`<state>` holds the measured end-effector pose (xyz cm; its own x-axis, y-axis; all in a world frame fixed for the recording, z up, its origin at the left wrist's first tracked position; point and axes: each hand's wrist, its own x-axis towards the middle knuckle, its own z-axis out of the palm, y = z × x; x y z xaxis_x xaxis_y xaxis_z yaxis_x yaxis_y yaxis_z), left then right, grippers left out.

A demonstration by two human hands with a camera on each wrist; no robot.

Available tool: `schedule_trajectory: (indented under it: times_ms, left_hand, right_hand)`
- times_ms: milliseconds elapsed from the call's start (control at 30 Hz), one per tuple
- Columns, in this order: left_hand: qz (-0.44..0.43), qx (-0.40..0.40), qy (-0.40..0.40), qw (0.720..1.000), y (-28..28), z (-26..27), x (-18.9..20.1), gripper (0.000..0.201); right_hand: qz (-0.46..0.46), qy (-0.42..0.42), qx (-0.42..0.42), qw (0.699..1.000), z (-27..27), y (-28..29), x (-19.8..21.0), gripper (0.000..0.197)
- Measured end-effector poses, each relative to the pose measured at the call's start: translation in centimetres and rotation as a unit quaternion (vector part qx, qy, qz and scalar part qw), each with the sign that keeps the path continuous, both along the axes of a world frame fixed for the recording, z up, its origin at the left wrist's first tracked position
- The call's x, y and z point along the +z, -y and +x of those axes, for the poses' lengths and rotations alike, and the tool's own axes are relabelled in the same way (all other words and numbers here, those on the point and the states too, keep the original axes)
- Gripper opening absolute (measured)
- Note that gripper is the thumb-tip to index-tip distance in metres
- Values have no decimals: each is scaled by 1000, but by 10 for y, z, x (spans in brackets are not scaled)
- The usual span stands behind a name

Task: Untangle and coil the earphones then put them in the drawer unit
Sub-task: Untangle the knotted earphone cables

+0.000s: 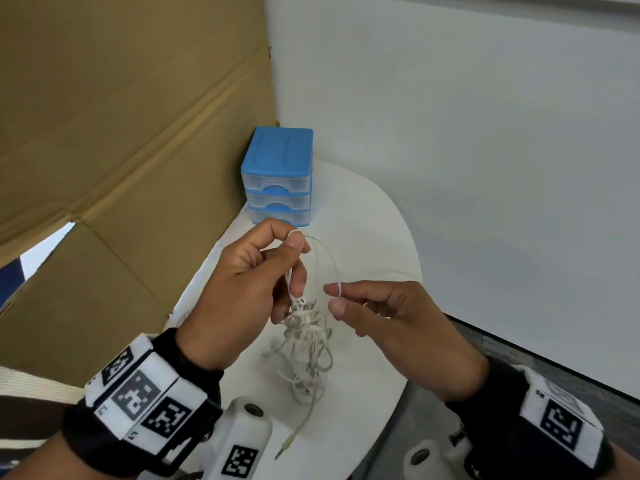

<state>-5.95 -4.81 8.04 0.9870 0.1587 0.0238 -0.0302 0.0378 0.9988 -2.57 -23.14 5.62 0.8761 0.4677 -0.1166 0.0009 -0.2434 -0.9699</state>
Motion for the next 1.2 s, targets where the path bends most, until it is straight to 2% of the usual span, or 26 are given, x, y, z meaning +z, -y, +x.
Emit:
schedule_trajectory:
  times_ms: [133,233,333,433,533,667,767,900,1067,1100,1200]
  left_hand:
    - [14,8,-1,1000,-2,3,-2,21]
    - [54,12,-22,998,-9,6,-10,18]
    - [70,0,-48,996,-10,7,-14,21]
    - [52,-20,-32,998,-6,4,-9,17]
    - [38,-32,-4,999,-3,1,-1,24]
    - [43,-14,20,999,1,-1,-1,21]
    - [63,-7,34,997,3,-1,-3,21]
    - [77,-20,44,996,9,-5,2,23]
    - [121,-9,35,992,7,-4,-3,8]
    - [142,-7,26,989,5,-4,-5,3]
    - [230,-14,-6,973,-1,-3,-20,24]
  right_hand:
    - [60,-30,-3,998,5,3,6,6]
    - [185,-118,-20,975,12,8,19,10]
    - [238,-139,-32,961,15,12,28,12]
    - [244,-127,-50,960,19,15,31,9]
    - [233,-154,-56,958,21,16,32,8]
    - [194,-195,-38,961,14,8,28,27]
    - [147,-224,-3,964,9,7,22,26]
    - [36,-121,51,991,5,5,19,17]
    - [5,67,-35,997,11,8,16,12]
    - [12,87,-51,995,14,11,18,9]
    - [68,58,-26,996,20,17,33,7]
